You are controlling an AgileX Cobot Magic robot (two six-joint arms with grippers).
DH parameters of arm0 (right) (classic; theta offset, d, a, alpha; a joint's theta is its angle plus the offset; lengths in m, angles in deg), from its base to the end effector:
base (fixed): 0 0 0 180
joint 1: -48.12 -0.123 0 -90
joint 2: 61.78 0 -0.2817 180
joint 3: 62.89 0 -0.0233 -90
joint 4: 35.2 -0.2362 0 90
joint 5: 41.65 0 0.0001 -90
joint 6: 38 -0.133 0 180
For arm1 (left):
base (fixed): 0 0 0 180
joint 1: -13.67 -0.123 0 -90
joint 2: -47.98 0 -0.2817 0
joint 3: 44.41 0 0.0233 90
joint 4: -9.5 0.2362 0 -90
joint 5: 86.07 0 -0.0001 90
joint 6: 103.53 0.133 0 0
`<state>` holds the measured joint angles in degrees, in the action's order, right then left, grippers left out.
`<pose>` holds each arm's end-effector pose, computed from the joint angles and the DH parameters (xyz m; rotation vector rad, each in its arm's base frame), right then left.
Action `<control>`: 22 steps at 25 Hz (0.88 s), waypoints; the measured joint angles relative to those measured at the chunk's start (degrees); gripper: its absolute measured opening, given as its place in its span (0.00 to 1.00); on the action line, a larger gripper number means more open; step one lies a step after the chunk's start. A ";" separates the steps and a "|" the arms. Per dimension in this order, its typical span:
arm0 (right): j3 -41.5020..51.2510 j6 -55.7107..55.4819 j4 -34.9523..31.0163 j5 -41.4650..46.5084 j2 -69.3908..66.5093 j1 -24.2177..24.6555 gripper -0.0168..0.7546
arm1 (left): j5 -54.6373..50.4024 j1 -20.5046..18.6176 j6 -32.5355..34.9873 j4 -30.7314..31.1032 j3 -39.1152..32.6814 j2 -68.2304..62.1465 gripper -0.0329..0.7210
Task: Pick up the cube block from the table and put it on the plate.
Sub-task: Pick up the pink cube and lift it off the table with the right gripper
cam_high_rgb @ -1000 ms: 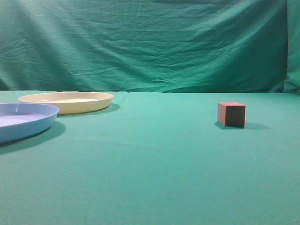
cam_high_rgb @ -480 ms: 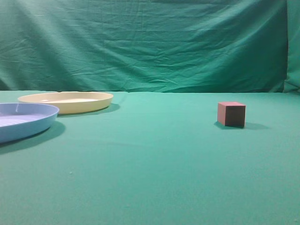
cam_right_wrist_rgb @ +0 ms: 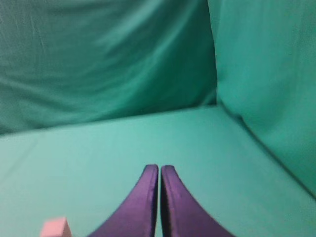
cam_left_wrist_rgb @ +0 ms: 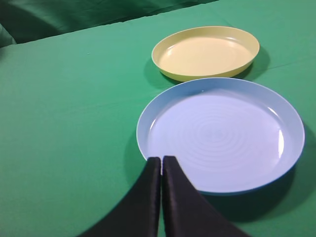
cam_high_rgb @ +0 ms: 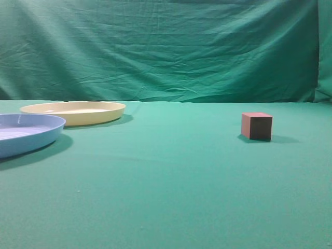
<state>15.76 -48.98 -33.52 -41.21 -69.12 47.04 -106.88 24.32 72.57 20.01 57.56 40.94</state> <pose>0.0873 0.0016 0.2069 0.1084 1.5063 0.1452 0.0818 -0.0066 0.1653 0.2207 1.8285 0.0022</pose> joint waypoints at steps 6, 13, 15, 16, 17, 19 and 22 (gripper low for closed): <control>-7.03 -0.54 -0.12 4.87 -6.10 -2.35 0.02 | 0.00 0.00 0.00 0.00 0.00 0.00 0.04; -24.56 1.82 -0.38 25.62 -33.49 -10.42 0.02 | 0.00 0.00 0.00 0.00 0.00 0.00 0.04; -27.56 3.48 -0.38 29.76 -39.28 -11.05 0.02 | 0.00 0.00 0.00 0.00 0.00 0.00 0.04; -28.47 5.59 -0.38 30.45 -42.03 -11.16 0.02 | 0.00 0.00 0.00 0.00 0.00 0.00 0.04; -29.56 8.84 -0.55 31.00 -44.36 -11.20 0.02 | 0.00 0.00 0.00 0.00 0.00 0.00 0.04; -32.33 14.90 -0.93 32.52 -49.95 -11.73 0.02 | 0.00 0.00 0.00 0.00 0.00 0.00 0.04; -36.54 18.05 -1.14 33.01 -56.89 -14.95 0.02 | 0.00 0.00 0.00 0.00 0.00 0.00 0.04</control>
<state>-20.78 -30.93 -34.67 -8.20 -126.01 32.09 -106.88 24.32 72.57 20.01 57.56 40.94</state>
